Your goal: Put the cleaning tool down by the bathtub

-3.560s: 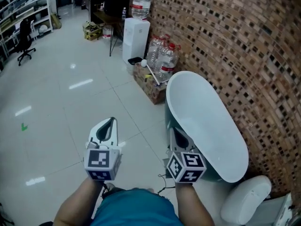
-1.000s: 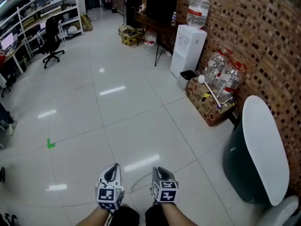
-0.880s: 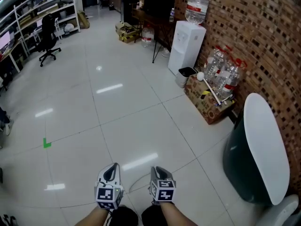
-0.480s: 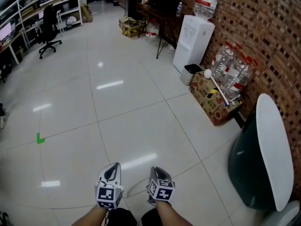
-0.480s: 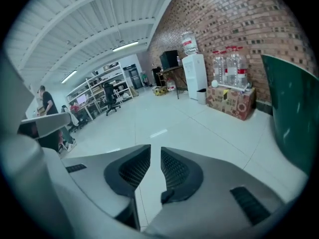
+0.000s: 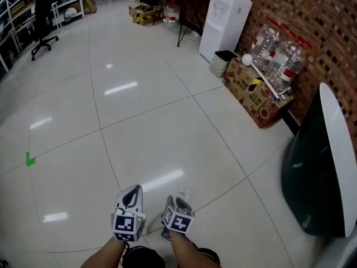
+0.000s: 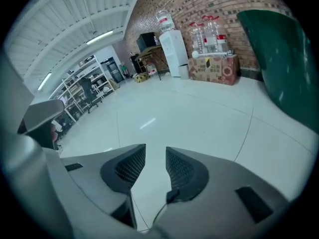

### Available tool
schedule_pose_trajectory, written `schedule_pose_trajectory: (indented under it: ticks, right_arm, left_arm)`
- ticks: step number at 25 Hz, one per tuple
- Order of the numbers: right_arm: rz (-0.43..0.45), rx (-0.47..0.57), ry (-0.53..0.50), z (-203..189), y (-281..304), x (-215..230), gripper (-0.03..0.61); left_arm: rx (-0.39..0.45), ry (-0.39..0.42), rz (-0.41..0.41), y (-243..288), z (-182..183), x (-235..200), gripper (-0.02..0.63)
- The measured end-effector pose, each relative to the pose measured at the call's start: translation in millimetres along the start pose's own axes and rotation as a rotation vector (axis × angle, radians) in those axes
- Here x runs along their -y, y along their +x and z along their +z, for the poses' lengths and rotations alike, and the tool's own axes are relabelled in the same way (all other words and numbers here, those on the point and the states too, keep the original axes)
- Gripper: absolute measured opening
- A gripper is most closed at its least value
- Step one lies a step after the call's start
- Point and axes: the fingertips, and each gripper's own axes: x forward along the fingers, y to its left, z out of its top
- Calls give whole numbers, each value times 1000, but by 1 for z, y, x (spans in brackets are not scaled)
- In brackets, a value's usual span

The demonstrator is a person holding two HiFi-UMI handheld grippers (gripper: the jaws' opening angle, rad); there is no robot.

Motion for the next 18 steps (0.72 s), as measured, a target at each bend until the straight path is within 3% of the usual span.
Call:
schedule_pose_trajectory:
  ticks: [4, 9, 18]
  right_arm:
    - [-46, -77, 8, -65, 52, 25, 158]
    - [-82, -190, 76, -142, 104, 46, 170]
    - [-120, -284, 100, -200, 163, 67, 186]
  left_arm:
    - [-39, -5, -25, 18, -72, 2, 5]
    - [-83, -33, -2, 18, -134, -16, 6]
    - [-169, -9, -2, 33, -213, -25, 5]
